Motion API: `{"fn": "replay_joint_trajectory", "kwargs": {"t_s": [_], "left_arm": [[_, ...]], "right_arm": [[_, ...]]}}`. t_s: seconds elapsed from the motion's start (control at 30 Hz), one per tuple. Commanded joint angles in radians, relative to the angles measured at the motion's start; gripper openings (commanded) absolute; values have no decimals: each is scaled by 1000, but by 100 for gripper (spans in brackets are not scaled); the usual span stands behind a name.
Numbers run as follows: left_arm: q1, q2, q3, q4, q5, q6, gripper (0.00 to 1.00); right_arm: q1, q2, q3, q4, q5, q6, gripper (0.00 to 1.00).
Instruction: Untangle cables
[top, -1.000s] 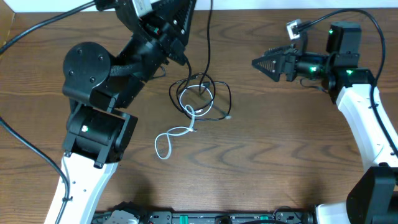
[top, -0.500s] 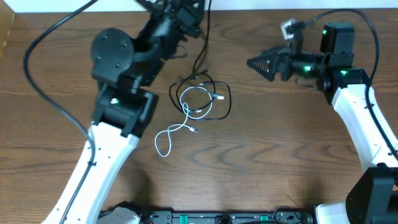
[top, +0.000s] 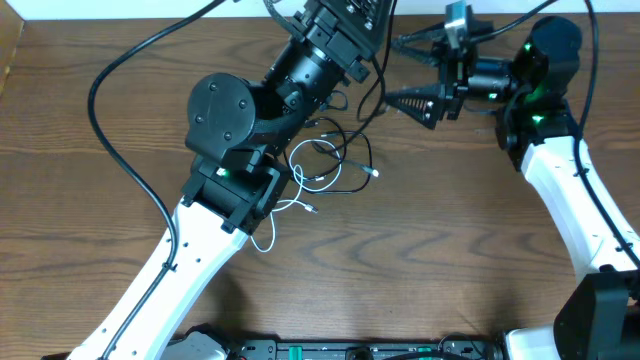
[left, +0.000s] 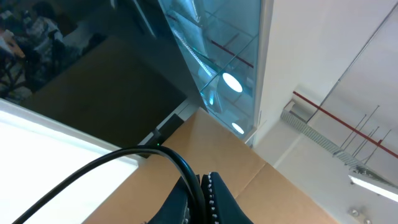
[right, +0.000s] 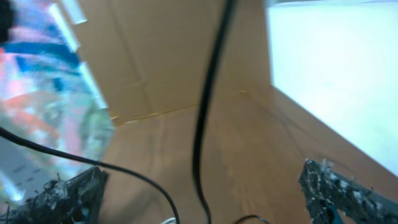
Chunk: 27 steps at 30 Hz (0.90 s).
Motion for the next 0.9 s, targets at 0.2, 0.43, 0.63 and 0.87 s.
{"fn": "replay_joint_trajectory", "kwargs": {"t_s": [0.2, 0.43, 0.63, 0.87], "left_arm": [[-10, 5, 16, 5, -24, -1, 7], [-10, 5, 16, -24, -78, -1, 7], [-10, 8, 16, -53, -125, -1, 8], [-10, 8, 16, -54, -136, 0, 8]], "right_arm": [[106, -10, 10, -7, -222, 6, 93], [141, -10, 10, -89, -172, 6, 90], [170, -6, 10, -97, -154, 6, 92], [182, -6, 10, -98, -154, 5, 94]]}}
